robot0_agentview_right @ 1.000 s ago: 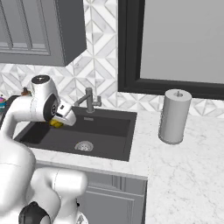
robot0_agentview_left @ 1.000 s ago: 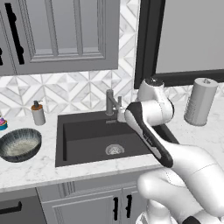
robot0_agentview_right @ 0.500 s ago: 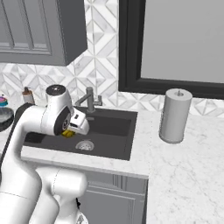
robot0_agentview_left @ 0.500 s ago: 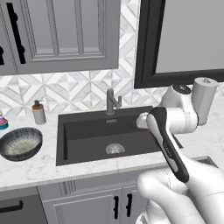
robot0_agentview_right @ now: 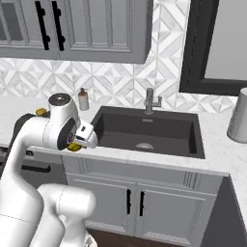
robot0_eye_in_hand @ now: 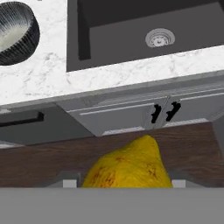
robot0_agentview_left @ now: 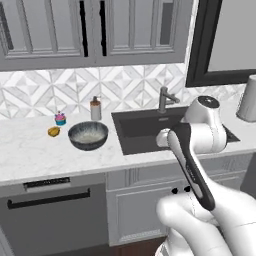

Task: Pick the lemon from the sink and place it in the bowl. Then pick the bowl and place it in the microwave. Then close the microwave door and press the start button.

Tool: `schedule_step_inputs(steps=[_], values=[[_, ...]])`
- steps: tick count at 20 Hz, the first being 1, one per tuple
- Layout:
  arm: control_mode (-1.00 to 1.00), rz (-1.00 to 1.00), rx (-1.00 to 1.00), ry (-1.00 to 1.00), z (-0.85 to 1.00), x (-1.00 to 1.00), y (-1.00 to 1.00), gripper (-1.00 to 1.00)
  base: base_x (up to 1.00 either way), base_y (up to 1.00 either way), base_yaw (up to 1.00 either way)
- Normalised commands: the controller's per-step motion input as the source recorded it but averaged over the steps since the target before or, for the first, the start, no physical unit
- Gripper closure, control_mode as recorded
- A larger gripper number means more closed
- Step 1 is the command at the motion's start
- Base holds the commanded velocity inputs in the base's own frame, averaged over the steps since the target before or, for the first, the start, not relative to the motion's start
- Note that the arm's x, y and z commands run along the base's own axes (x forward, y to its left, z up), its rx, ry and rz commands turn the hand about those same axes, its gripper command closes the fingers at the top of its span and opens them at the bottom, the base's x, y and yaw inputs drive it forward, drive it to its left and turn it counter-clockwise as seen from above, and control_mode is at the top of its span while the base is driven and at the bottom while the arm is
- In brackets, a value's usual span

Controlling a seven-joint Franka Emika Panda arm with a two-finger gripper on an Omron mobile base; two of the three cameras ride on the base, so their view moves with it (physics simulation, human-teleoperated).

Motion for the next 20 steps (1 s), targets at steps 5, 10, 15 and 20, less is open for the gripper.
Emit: schedule_step_inputs(steps=[5,10,15,20], values=[[1.00,0.00,0.00,0.00,0.00,0.00,0.00,1.00,0.64,1.00,-0.01],[1.00,0.00,0.00,0.00,0.00,0.00,0.00,1.00,0.29,0.94,0.00],[-1.00,-0.01,0.00,0.04,0.08,0.35,0.00,1.00,0.36,0.06,-0.02],[-1.00,0.00,0.00,0.18,0.01,1.00,-0.02,1.00,0.00,0.00,0.00]])
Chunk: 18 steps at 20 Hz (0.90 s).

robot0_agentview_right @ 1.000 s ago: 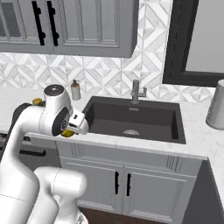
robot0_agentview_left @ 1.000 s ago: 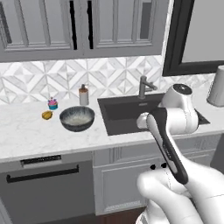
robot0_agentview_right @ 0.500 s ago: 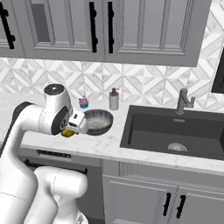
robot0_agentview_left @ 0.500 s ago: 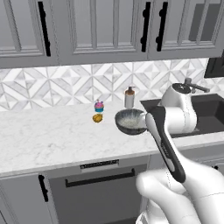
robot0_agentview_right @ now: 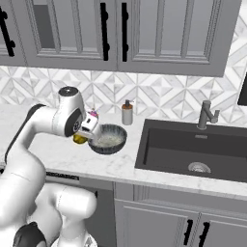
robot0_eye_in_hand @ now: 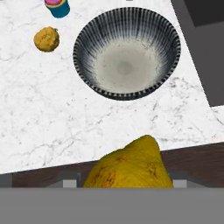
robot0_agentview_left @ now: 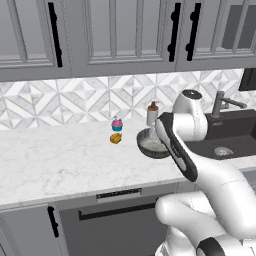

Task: Pick the lemon from the sink and place it in the bowl. Then pick the bowl and place it in the microwave. Then close the microwave door and press the start button.

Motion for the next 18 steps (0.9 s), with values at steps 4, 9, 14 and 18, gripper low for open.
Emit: schedule_step_inputs(steps=[4,9,14,18], values=[[-1.00,-0.01,0.00,0.17,-0.10,0.92,-0.16,1.00,0.00,0.00,0.00],[-1.00,-0.02,0.00,0.09,-0.51,0.71,-0.20,1.00,0.00,0.00,0.00],[-1.00,0.00,0.00,0.08,-0.58,0.64,-0.09,1.00,0.00,0.00,0.00],[-1.00,0.00,0.00,0.05,-0.43,0.66,0.00,1.00,0.00,0.00,0.00]])
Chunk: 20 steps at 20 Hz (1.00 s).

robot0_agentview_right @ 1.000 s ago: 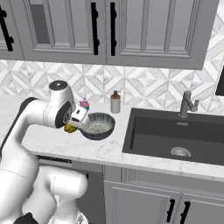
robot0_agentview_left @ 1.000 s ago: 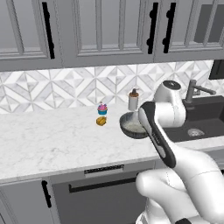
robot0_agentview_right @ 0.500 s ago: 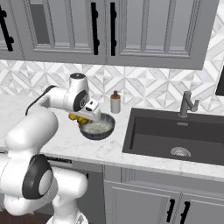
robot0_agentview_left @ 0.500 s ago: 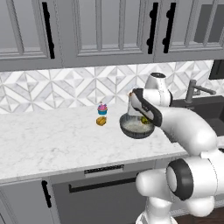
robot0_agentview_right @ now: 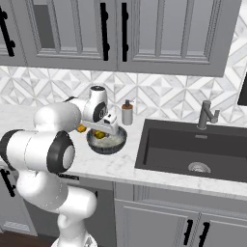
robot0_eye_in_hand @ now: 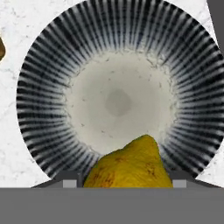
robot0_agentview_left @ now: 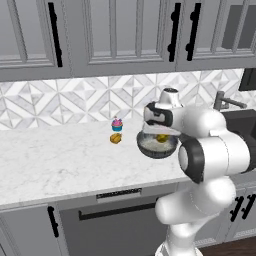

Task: Pick the lemon from the sink and place it in the bowl. Then pick the bowl and place it in the microwave. Then close the microwave door and press the start button.

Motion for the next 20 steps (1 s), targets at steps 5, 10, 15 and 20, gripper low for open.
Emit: schedule_step_inputs(steps=[5,10,15,20], values=[[-1.00,0.00,0.00,0.07,-0.48,0.41,0.00,1.00,0.00,0.00,0.00],[-1.00,0.00,0.00,0.05,-0.48,0.30,0.00,1.00,0.00,0.00,0.00],[-1.00,0.00,0.00,0.01,-0.31,0.05,0.00,1.00,0.00,0.00,0.00],[-1.00,0.00,0.00,0.00,-0.25,0.00,0.00,-1.00,0.00,0.00,0.00]])
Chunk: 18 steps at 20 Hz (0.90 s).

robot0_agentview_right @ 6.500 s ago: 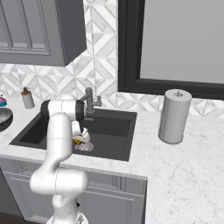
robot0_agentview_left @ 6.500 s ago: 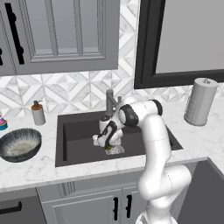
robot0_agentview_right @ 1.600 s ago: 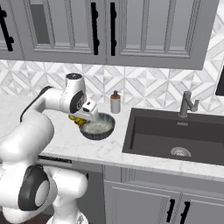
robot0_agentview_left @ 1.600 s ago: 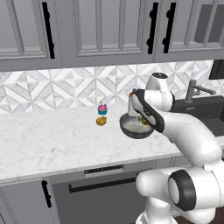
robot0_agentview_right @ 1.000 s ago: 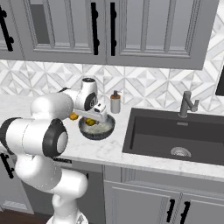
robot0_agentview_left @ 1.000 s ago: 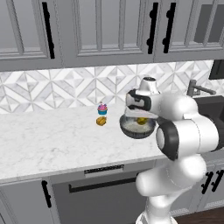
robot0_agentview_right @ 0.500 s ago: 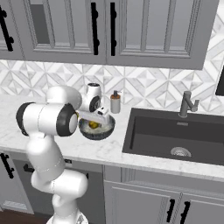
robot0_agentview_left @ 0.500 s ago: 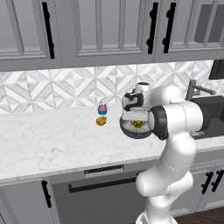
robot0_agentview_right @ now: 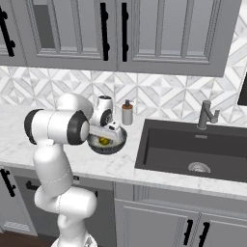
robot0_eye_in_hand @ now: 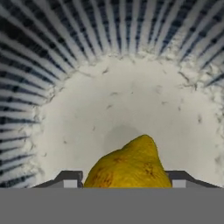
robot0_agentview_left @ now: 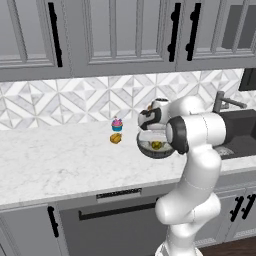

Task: Pick the lemon from the sink and place it in the bowl. Then pick the bowl and place it in the microwave. Then close the microwave door and press the start button.

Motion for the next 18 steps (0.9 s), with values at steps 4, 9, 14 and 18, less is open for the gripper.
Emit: schedule_step_inputs(steps=[4,9,14,18], values=[[-1.00,-0.01,0.00,0.00,-0.04,0.00,0.00,-1.00,0.00,0.00,0.00],[-1.00,-0.01,0.00,0.00,0.06,0.00,0.00,-1.00,0.00,0.00,0.00],[-1.00,-0.06,0.04,-0.04,0.49,-0.06,-0.01,-1.00,0.00,0.00,0.00],[-1.00,-0.14,0.06,-0.01,0.72,-0.33,-0.17,-1.00,0.00,0.00,0.00]])
